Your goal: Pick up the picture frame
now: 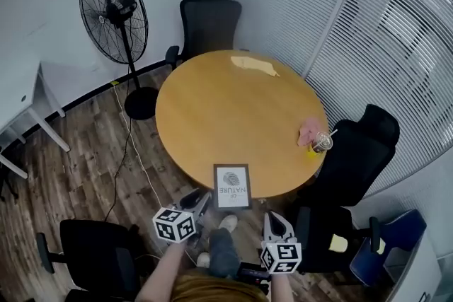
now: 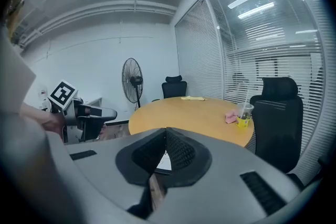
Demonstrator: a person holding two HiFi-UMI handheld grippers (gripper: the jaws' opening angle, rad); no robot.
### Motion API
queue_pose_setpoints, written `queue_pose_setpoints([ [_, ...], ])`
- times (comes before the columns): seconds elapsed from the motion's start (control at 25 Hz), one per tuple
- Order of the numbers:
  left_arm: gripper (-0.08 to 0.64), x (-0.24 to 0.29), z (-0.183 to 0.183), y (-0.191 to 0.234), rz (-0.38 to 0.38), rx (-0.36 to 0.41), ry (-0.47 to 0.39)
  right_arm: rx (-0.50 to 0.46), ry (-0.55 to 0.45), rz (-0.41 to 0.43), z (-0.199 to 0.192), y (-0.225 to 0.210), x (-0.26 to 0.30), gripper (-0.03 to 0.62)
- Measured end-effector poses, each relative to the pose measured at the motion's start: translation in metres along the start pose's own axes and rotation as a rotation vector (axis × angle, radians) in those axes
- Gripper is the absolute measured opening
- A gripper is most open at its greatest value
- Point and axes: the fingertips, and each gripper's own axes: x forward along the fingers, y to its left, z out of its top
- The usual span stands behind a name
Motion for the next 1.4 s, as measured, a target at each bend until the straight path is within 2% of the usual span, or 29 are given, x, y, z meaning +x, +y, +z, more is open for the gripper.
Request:
queue_pose_setpoints([
  [0.28, 0.133, 0.004, -0.009, 0.009, 0.025, -0.015, 0.025, -0.017, 0.026, 0.032, -0.004, -0.002, 0.022, 0.012],
  [0.6, 0.138, 0.016, -0.032, 0.025, 0.059, -0.069, 0.087, -0.015, 0.067, 0.068, -0.018, -0.003, 0.038, 0.012],
  [0.96, 0.151, 0.04, -0.069, 0.042, 0.09, -0.119, 0.199, -0.018, 0.132, 0.061, -0.033, -0.027, 0.057, 0.012],
  [1.4, 0.172, 0.065, -0.12, 0.06, 0.094, -0.217, 0.345, -0.018, 0.224, 0.06, -0.065, -0.048, 0.082, 0.012],
])
